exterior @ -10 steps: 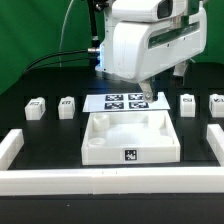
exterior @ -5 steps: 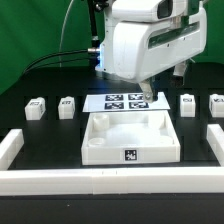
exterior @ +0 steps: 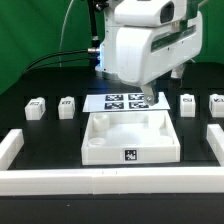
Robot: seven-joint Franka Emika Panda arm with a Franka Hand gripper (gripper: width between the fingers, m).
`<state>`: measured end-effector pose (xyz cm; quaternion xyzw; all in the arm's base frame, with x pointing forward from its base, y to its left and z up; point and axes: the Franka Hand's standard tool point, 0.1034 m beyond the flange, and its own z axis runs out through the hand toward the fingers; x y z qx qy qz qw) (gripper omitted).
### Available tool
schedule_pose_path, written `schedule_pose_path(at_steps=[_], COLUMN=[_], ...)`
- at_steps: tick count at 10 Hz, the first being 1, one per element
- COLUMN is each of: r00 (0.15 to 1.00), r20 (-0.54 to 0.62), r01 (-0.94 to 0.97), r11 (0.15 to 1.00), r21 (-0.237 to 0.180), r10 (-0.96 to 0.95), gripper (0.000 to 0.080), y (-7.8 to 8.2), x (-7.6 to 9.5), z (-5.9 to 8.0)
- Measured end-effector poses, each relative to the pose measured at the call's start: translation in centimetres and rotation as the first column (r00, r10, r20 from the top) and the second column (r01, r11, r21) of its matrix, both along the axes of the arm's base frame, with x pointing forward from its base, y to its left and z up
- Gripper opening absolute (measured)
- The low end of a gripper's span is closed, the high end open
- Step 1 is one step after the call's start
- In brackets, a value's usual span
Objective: Assemble one leg
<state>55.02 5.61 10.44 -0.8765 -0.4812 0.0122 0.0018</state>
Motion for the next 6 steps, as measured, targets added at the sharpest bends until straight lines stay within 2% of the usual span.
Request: schedule_pose_path(at_steps=[3,4,6], r00=[0.981,0.981,0.981], r20=[-0.038,-0.062,-0.061], r01=[-0.19,-0.187,-0.186], r11=[0.982,0.982,0.983], r21=[-0.007,-0.007,-0.006], r10=[0.189,0.186,0.185], gripper=[0.065,0.065,0.065], y=[-0.7,-1.2,-1.1], x=[-2.4,-2.8,-2.8], z=[-0.6,-0.6,-0.7])
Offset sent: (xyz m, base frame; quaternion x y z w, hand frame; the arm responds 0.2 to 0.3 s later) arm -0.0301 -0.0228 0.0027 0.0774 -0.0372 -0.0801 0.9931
